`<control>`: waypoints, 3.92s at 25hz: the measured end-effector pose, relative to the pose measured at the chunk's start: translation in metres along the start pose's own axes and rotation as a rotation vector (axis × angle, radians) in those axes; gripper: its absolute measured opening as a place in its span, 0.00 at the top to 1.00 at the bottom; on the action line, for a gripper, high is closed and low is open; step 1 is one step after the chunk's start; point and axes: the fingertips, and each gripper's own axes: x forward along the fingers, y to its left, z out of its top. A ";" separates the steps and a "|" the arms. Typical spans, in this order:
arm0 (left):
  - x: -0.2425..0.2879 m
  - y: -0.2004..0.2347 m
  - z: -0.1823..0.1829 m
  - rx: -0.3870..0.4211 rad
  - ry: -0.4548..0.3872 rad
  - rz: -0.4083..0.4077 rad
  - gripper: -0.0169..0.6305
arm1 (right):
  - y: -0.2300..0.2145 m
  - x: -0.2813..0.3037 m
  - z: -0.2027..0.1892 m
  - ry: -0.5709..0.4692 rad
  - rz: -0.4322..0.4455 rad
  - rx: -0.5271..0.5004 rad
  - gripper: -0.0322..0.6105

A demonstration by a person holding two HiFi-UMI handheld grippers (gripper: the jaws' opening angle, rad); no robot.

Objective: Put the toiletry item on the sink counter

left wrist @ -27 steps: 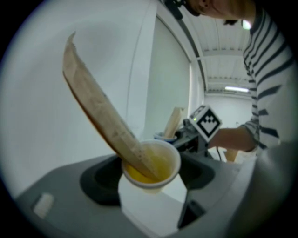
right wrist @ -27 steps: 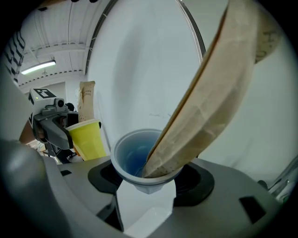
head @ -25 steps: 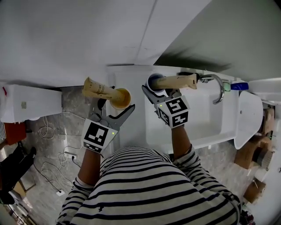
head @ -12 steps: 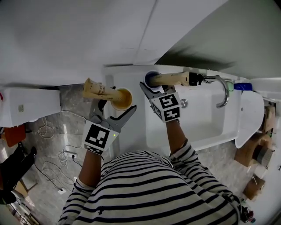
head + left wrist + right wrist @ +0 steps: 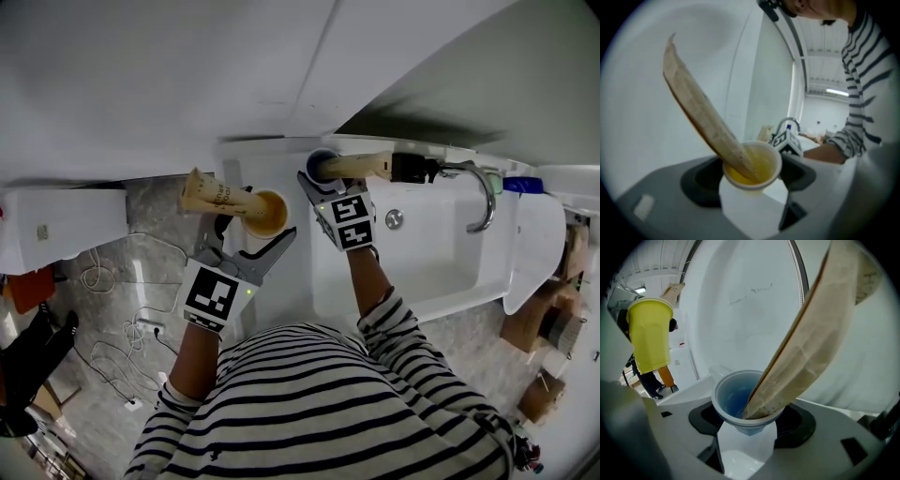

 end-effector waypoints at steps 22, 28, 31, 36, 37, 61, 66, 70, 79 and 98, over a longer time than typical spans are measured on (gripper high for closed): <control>0.002 -0.004 -0.005 -0.007 0.007 -0.017 0.40 | 0.002 0.017 -0.033 0.014 -0.015 -0.017 0.49; 0.003 -0.006 -0.004 -0.008 0.007 -0.021 0.40 | 0.002 0.017 -0.033 0.017 0.003 -0.043 0.49; 0.003 -0.008 -0.003 -0.003 0.007 -0.027 0.40 | 0.002 0.018 -0.033 0.029 0.005 -0.044 0.49; 0.002 -0.008 -0.008 0.000 0.024 -0.030 0.40 | 0.000 0.021 -0.040 0.077 0.002 -0.063 0.49; 0.002 -0.008 -0.008 0.000 0.025 -0.029 0.40 | 0.000 0.022 -0.043 0.093 -0.002 -0.070 0.49; -0.001 -0.006 -0.008 -0.007 0.013 -0.017 0.40 | 0.001 0.008 -0.054 0.203 -0.019 0.010 0.47; -0.001 -0.007 -0.008 -0.002 0.011 -0.015 0.40 | 0.003 -0.002 -0.058 0.214 -0.020 0.022 0.46; -0.002 -0.007 -0.006 0.001 0.007 -0.010 0.40 | 0.004 -0.013 -0.058 0.217 -0.021 0.039 0.47; 0.001 -0.005 -0.005 0.015 0.003 0.005 0.40 | 0.007 -0.041 -0.053 0.184 -0.028 0.068 0.47; -0.003 -0.006 -0.004 0.033 0.010 0.016 0.40 | 0.036 -0.106 0.034 -0.092 0.010 0.024 0.49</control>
